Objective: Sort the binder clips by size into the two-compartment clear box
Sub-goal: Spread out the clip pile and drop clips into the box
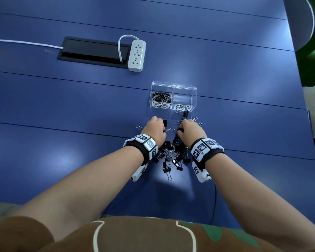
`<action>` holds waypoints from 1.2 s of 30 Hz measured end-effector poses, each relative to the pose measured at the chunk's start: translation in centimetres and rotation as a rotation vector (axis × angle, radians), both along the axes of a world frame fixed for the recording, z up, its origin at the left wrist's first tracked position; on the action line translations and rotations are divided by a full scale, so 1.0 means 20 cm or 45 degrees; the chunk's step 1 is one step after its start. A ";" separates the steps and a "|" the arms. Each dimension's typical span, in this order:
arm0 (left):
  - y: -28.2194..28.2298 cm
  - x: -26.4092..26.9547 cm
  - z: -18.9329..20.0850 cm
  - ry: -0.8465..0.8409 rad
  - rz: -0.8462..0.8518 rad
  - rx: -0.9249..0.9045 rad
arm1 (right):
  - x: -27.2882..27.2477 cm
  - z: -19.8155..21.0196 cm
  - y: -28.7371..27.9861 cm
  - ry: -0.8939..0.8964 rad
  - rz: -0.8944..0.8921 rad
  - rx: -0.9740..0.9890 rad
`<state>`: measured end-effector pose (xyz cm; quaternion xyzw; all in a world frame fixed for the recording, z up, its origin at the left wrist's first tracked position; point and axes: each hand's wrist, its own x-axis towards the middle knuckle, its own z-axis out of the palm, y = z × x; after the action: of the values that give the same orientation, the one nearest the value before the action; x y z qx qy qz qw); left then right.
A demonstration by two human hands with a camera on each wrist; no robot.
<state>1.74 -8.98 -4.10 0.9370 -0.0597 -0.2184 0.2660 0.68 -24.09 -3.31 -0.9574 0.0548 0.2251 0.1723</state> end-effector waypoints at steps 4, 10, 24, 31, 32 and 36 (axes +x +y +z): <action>0.01 0.01 0.03 -0.035 0.018 -0.102 | 0.00 -0.01 0.03 -0.013 -0.044 0.051; 0.00 0.20 0.21 -0.250 0.086 -0.266 | -0.02 0.00 0.05 -0.100 0.030 0.115; 0.08 0.27 0.20 -0.242 -0.007 -0.210 | 0.03 0.04 -0.05 0.018 0.259 0.133; 0.18 -0.01 0.06 0.071 -0.381 -0.053 | 0.24 0.22 -0.02 -0.157 0.180 0.221; 0.20 -0.03 0.04 0.106 -0.406 -0.059 | 0.29 0.25 0.00 -0.204 0.152 0.241; 0.23 -0.07 0.00 0.131 -0.434 -0.051 | 0.48 0.31 0.12 -0.298 0.080 0.220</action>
<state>0.39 -4.34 -4.10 0.8953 -0.2084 -0.3069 0.2466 10.34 -21.72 2.83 -0.9600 -0.0153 0.1210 0.2521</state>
